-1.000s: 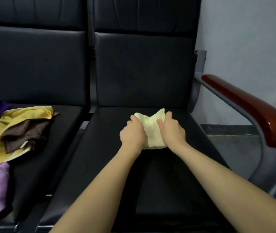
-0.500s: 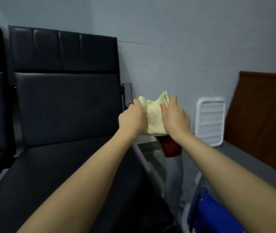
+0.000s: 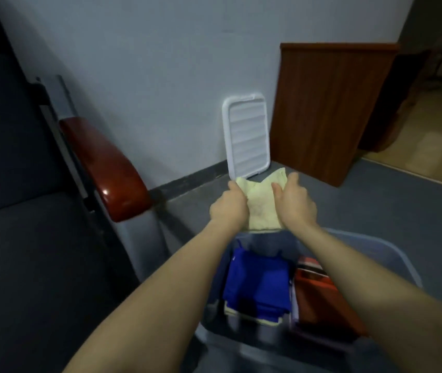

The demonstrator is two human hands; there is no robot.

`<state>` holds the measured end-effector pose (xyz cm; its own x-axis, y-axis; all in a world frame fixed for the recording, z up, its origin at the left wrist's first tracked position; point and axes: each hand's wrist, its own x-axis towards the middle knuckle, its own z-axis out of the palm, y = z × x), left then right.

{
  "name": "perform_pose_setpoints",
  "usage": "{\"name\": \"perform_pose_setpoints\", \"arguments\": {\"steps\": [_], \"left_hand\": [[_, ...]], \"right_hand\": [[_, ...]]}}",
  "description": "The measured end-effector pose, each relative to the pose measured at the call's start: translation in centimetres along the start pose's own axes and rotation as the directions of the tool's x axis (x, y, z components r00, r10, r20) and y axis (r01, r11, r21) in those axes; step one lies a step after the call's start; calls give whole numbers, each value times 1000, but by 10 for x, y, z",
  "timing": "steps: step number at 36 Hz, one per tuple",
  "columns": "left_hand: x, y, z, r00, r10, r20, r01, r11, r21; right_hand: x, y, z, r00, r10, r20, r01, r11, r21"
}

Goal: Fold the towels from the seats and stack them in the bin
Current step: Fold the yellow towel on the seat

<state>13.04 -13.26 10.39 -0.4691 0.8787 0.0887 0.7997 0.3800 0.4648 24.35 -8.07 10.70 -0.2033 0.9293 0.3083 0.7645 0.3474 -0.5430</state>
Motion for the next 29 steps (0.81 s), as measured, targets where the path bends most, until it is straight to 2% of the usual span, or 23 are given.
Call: {"name": "perform_pose_setpoints", "arguments": {"steps": [5,8,10,14,20,22,24,26,27,29], "left_hand": [[3,-11,74,990,-55,129,49,997,54],[6,-23,112,973,-112,201,85,987,136],[9,-34,134,967,-90,237,46,981,186],[19,-49,176,934,-111,339,39,977,212],[26,-66,218,912,-142,385,44,967,253],[25,-71,229,927,-134,349,21,950,310],[22,-78,239,942,-77,326,-63,916,396],[18,-83,245,930,-15,366,-159,884,440],[16,-86,247,919,-9,395,-184,875,449],[13,-91,250,900,-32,435,-190,868,458]], "right_hand": [[-6,58,48,983,134,124,-138,990,30],[-12,90,84,961,154,231,-189,972,141],[-16,110,104,946,145,291,-210,956,206],[-21,150,139,914,170,369,-267,936,231],[-32,187,179,876,183,447,-315,917,243],[-37,195,191,850,189,491,-335,914,229],[-44,200,202,849,171,499,-273,952,138],[-49,202,206,893,113,435,-72,991,-109],[-52,202,207,904,75,421,20,976,-218],[-55,203,210,884,52,464,110,943,-314]]}}
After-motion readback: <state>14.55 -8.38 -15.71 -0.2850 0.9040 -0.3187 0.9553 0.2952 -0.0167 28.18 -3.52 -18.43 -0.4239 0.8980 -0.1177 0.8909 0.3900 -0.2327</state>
